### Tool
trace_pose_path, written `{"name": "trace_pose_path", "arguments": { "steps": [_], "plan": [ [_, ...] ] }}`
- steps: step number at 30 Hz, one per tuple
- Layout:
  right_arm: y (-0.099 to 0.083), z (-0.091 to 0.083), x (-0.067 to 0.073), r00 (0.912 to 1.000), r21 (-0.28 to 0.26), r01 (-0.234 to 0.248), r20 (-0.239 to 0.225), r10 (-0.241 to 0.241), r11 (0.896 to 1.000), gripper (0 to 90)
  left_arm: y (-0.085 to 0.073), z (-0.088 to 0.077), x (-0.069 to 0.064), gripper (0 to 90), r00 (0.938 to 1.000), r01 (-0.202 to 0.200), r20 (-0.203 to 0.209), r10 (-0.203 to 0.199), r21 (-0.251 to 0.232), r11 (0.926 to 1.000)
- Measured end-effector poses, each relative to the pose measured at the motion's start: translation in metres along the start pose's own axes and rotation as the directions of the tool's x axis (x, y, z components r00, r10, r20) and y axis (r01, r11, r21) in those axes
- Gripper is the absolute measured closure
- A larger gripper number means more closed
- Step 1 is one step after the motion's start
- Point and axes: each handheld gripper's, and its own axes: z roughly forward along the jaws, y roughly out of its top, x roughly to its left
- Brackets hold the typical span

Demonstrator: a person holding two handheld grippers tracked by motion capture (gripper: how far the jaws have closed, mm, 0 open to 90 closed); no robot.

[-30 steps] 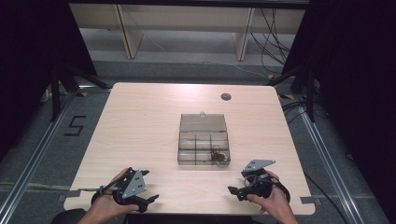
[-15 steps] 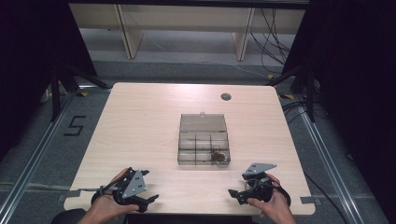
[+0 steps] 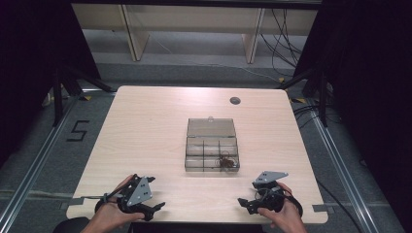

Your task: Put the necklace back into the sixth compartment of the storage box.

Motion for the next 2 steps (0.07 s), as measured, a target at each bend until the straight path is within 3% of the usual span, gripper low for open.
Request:
{"name": "trace_pose_path", "arguments": {
  "steps": [2],
  "plan": [
    [-0.001,0.0005,-0.0019,0.9999,-0.003,0.012,0.002,-0.012,1.0,16.7,0.0001,0.0004,-0.0001,15.0,1.0,0.002,0.002,-0.002,0.004,1.0]
  ]
}}
